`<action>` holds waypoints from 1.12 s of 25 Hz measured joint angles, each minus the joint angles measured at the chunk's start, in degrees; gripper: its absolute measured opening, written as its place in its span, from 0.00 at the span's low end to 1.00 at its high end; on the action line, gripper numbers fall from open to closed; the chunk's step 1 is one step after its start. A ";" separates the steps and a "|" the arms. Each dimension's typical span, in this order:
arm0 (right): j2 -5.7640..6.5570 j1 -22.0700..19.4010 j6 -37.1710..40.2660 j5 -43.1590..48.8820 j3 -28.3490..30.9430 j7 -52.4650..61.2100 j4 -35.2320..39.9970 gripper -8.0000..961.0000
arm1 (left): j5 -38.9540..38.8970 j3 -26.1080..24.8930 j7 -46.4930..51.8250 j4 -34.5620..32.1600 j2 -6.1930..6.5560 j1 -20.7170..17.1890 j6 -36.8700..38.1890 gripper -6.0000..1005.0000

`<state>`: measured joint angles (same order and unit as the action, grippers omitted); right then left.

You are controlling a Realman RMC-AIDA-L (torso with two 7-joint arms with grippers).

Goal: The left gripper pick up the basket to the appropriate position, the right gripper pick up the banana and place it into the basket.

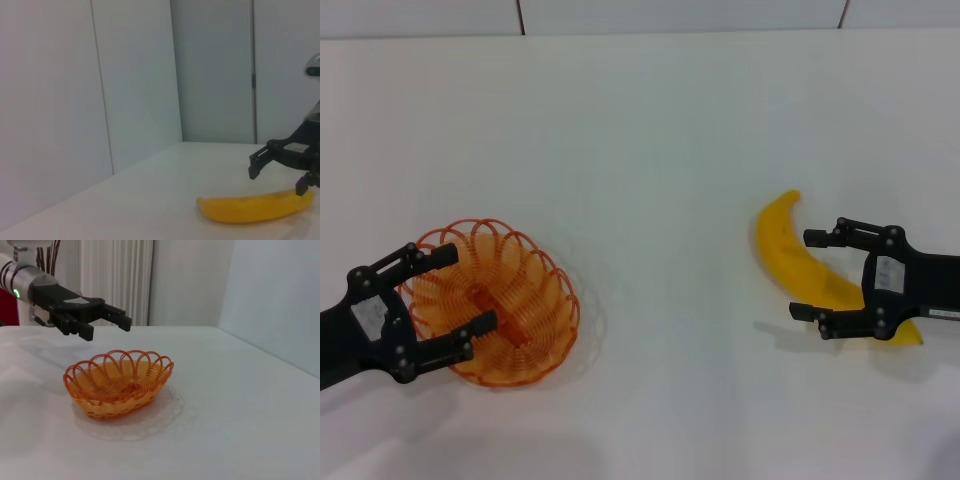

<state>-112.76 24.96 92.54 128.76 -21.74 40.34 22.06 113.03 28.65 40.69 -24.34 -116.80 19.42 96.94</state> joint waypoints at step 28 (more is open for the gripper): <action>0.09 0.74 0.21 0.02 -0.14 0.00 0.00 0.92 | 16.47 -7.15 42.55 -29.83 1.05 9.63 -2.19 0.86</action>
<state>-112.67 25.71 92.76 128.78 -21.89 40.34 22.06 129.50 21.50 83.23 -54.18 -115.75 29.05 94.75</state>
